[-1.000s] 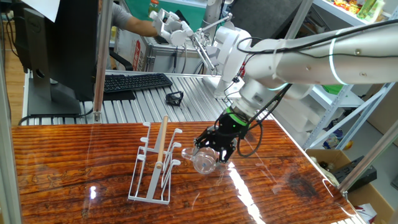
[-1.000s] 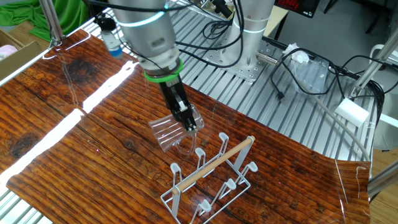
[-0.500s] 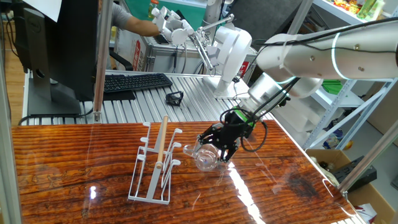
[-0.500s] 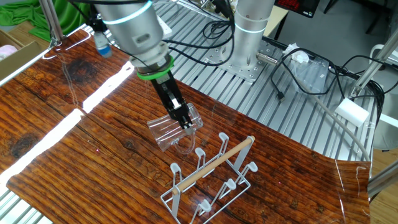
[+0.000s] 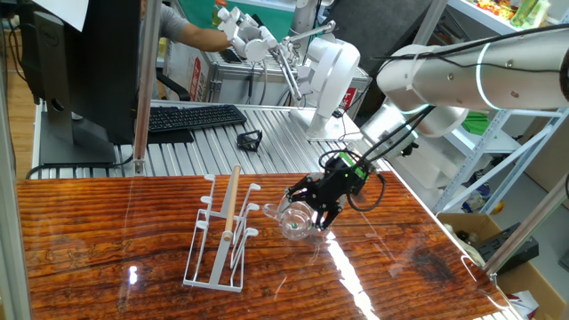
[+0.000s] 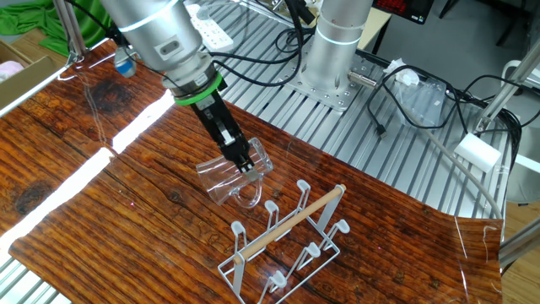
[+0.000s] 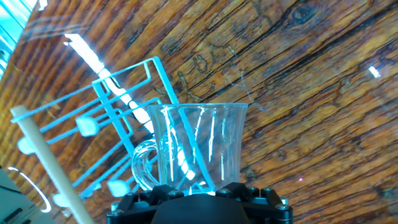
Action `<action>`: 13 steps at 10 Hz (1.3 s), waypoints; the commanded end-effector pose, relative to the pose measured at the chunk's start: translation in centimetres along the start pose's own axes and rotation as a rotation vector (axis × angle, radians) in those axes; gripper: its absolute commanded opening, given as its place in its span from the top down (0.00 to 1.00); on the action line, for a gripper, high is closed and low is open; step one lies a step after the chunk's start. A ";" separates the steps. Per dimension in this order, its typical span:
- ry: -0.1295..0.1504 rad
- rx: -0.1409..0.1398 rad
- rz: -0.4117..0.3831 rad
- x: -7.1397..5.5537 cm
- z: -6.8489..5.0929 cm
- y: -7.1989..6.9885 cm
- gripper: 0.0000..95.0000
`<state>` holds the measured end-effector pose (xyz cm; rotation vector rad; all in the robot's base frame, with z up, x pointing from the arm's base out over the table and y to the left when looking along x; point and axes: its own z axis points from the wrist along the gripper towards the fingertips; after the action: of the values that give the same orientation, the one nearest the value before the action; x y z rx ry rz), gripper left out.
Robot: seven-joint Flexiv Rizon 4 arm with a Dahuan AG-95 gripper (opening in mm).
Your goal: Put the cup on the cup rack
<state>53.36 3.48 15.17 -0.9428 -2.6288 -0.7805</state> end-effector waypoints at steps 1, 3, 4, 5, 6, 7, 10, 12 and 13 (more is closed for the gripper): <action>0.002 0.004 0.024 -0.1 -0.4 0.7 1.00; 0.009 0.005 0.042 -0.3 -0.7 1.3 1.00; 0.013 0.007 0.043 -0.4 -0.9 1.5 1.00; 0.020 0.004 0.050 -0.5 -1.1 1.7 1.00; 0.028 0.004 0.059 -0.6 -1.4 2.0 1.00; 0.032 0.004 0.062 -0.7 -1.6 2.2 1.00; 0.078 -0.005 0.107 -1.2 -2.5 3.4 1.00; 0.097 -0.009 0.128 -1.5 -2.9 3.9 1.00; 0.099 -0.007 0.136 -1.7 -3.1 4.2 1.00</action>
<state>57.60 3.60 18.76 -1.0452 -2.4458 -0.7840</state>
